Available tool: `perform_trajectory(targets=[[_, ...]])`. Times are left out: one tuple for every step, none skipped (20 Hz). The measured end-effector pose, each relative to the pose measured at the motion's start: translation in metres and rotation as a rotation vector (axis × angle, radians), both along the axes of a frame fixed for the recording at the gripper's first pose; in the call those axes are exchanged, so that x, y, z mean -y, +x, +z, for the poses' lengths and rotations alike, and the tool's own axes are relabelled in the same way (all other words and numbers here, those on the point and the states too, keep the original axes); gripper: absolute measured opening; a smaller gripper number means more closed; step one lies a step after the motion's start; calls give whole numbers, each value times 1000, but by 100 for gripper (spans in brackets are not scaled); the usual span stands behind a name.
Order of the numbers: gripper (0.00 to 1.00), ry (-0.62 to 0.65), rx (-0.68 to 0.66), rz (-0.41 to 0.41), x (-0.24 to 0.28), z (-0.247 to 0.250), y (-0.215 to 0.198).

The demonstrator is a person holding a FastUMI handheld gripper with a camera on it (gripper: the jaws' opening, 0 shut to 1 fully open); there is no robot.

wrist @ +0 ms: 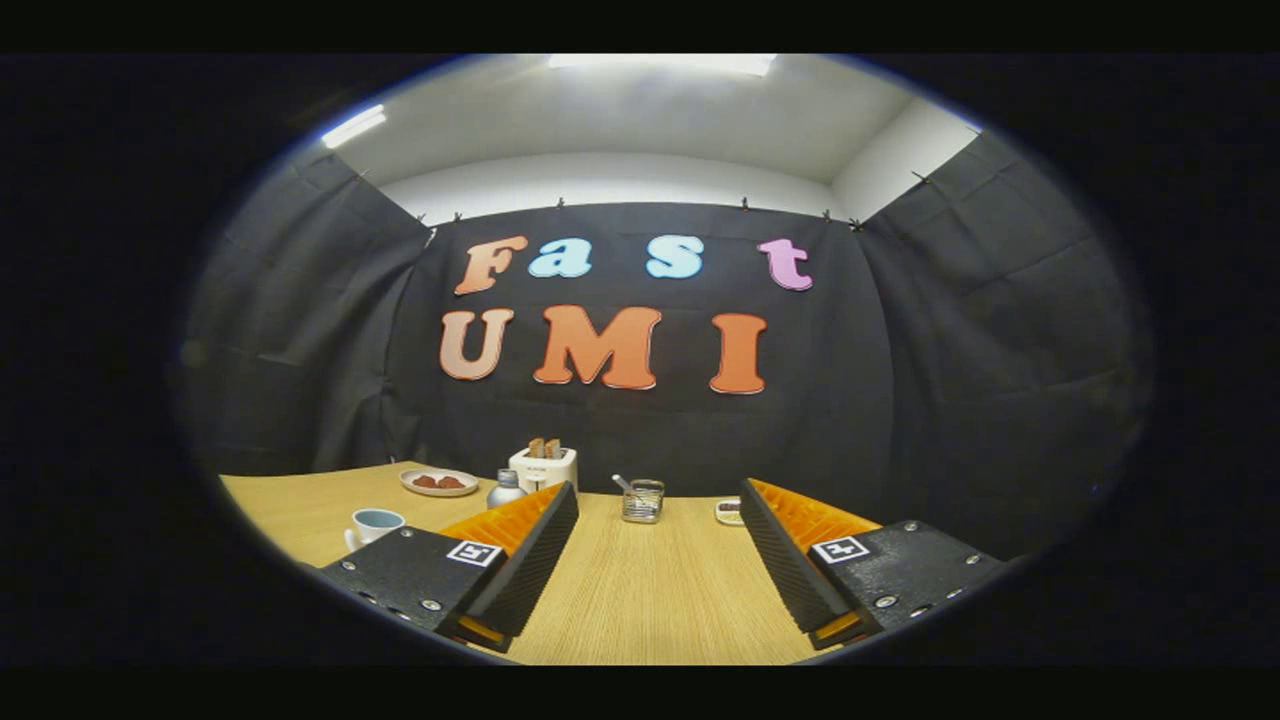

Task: Take the bottle from table, then pour the juice into the cup, finally place the bottle on the coaster

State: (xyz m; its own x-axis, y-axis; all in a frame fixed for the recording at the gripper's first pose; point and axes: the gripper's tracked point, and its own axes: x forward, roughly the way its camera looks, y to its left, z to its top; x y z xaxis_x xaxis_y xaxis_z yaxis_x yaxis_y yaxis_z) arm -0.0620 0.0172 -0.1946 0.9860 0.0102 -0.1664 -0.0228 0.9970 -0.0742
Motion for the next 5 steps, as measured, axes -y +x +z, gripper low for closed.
perform_trajectory(targets=[[97,2,-1,3,-1,1,-1],[96,4,-1,6,-2,2,-1],[96,5,-3,8,-2,2,-1],[96,8,-5,11,-3,3,0],[96,11,-6,11,-3,4,0]])
